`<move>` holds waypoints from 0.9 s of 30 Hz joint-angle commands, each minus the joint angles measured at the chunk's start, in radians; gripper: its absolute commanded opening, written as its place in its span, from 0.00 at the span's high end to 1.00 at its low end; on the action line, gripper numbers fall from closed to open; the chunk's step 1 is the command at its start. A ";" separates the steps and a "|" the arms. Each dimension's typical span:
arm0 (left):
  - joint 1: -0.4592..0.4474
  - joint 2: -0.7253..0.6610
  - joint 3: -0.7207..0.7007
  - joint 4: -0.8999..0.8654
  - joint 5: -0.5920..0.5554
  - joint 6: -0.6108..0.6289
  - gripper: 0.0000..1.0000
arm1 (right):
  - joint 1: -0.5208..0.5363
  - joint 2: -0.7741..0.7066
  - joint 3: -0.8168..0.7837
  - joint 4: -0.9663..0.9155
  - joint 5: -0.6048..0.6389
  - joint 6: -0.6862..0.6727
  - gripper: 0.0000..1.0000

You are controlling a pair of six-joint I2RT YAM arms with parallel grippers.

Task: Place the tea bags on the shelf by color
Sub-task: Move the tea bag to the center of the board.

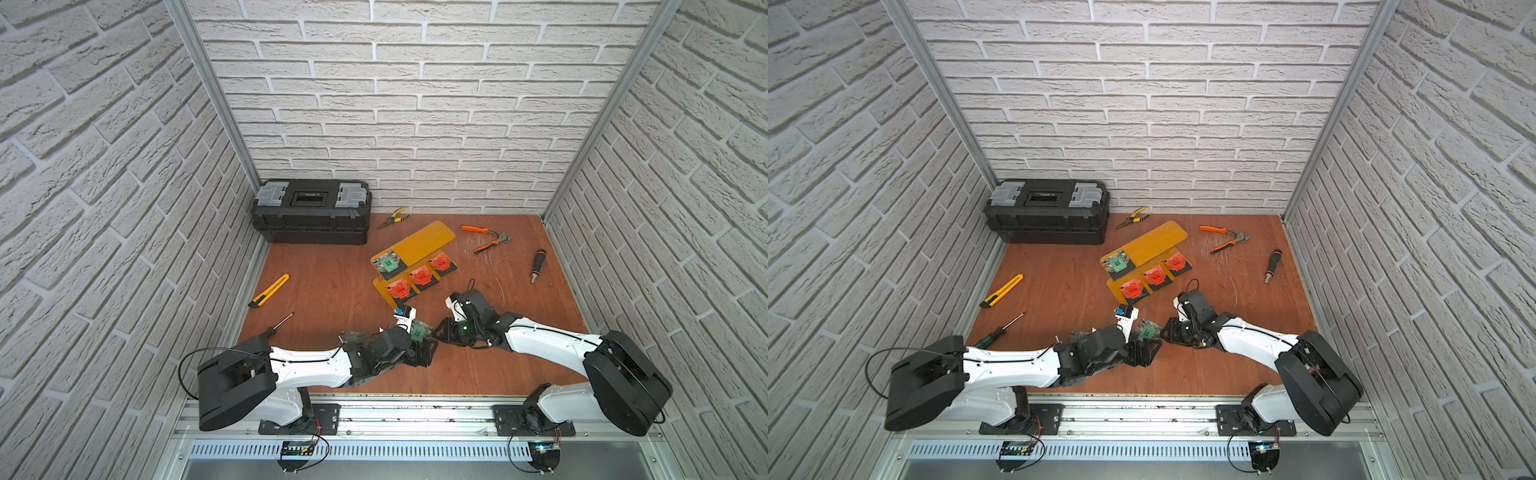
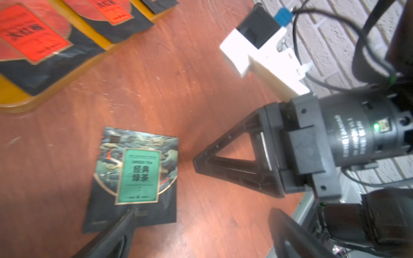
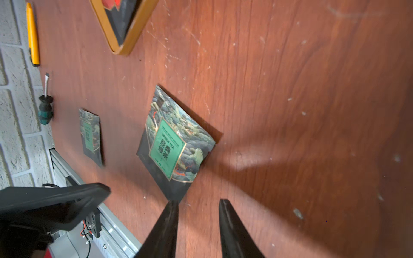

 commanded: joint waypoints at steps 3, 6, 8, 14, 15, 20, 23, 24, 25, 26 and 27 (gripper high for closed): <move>0.012 -0.038 -0.040 -0.082 -0.086 -0.048 0.02 | 0.018 0.029 0.031 0.051 -0.003 0.008 0.67; 0.018 -0.052 -0.059 -0.082 -0.092 -0.061 0.02 | 0.021 0.049 0.042 0.060 -0.002 0.007 0.68; 0.020 -0.059 -0.067 -0.082 -0.096 -0.065 0.02 | 0.023 0.063 0.051 0.064 -0.002 0.007 0.69; 0.025 -0.084 -0.090 -0.089 -0.107 -0.069 0.02 | 0.026 0.098 0.076 0.070 -0.002 0.004 0.70; 0.026 -0.090 -0.095 -0.090 -0.110 -0.069 0.02 | 0.026 0.103 0.078 0.069 -0.002 0.004 0.70; 0.035 -0.117 -0.110 -0.105 -0.114 -0.068 0.02 | 0.027 0.125 0.091 0.069 -0.001 0.000 0.71; 0.040 -0.133 -0.118 -0.111 -0.116 -0.067 0.02 | 0.027 0.141 0.098 0.071 -0.001 -0.001 0.71; 0.041 -0.140 -0.121 -0.115 -0.117 -0.067 0.02 | 0.027 0.146 0.100 0.071 -0.002 -0.001 0.72; 0.042 -0.145 -0.123 -0.117 -0.117 -0.068 0.02 | 0.027 0.149 0.101 0.072 -0.001 -0.001 0.72; 0.043 -0.150 -0.126 -0.120 -0.120 -0.068 0.02 | 0.027 0.154 0.103 0.073 -0.001 0.000 0.72; 0.044 -0.157 -0.129 -0.123 -0.121 -0.069 0.02 | 0.027 0.158 0.106 0.074 -0.003 -0.001 0.72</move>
